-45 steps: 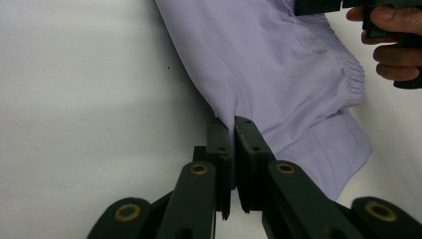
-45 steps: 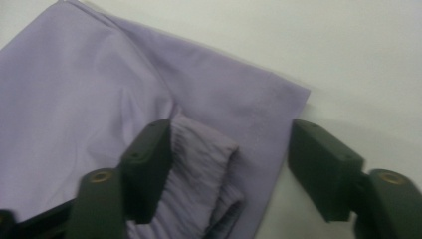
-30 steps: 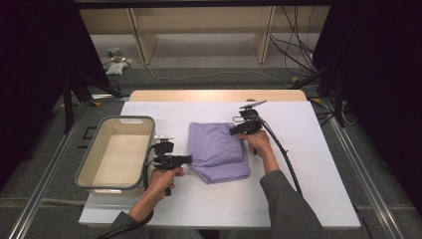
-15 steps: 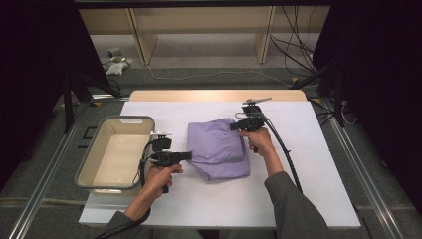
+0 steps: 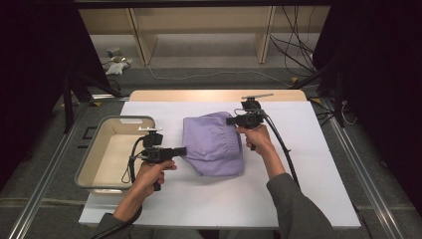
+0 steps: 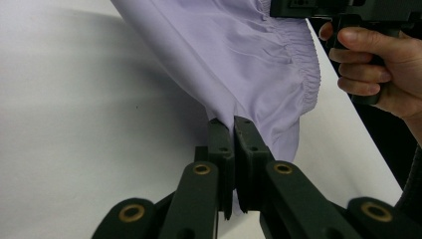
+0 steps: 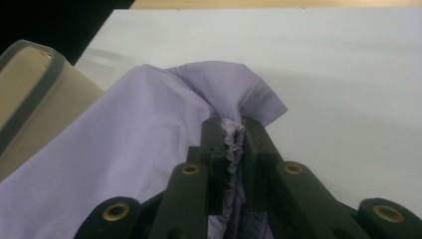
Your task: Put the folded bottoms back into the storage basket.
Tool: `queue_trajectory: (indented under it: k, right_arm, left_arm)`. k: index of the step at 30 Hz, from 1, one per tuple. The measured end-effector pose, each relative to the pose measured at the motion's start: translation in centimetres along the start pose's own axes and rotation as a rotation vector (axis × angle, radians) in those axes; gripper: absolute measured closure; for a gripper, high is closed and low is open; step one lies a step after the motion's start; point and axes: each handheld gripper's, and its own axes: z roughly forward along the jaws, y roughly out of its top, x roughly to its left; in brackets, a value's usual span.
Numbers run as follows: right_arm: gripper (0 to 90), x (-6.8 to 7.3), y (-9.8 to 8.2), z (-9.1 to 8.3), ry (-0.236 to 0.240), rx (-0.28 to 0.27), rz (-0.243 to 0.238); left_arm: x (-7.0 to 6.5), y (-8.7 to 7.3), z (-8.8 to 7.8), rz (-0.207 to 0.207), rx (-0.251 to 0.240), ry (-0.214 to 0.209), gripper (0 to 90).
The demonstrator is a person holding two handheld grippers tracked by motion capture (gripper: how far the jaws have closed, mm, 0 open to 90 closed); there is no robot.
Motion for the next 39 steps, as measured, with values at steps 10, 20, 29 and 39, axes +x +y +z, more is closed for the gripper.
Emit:
queue_trajectory:
  k: [10, 20, 29, 39]
  right_arm:
    - [81.8, 2.4, 0.9, -1.1, 0.029, -0.041, -0.012]
    - [81.7, 3.9, 1.5, -1.5, 0.043, -0.065, -0.021]
    - [81.7, 6.1, 2.5, -1.2, 0.06, -0.081, -0.035]
    - [81.7, 8.4, 3.4, -0.8, 0.081, -0.089, -0.054]
  left_arm:
    - [-0.1, 0.7, -2.5, 0.004, -0.034, -0.038, 86.8]
    - [0.5, 1.1, -4.5, 0.007, -0.056, -0.036, 86.7]
    - [0.5, 1.5, -6.4, 0.024, -0.079, -0.033, 86.6]
    - [0.8, 1.7, -8.7, 0.036, -0.108, -0.027, 86.6]
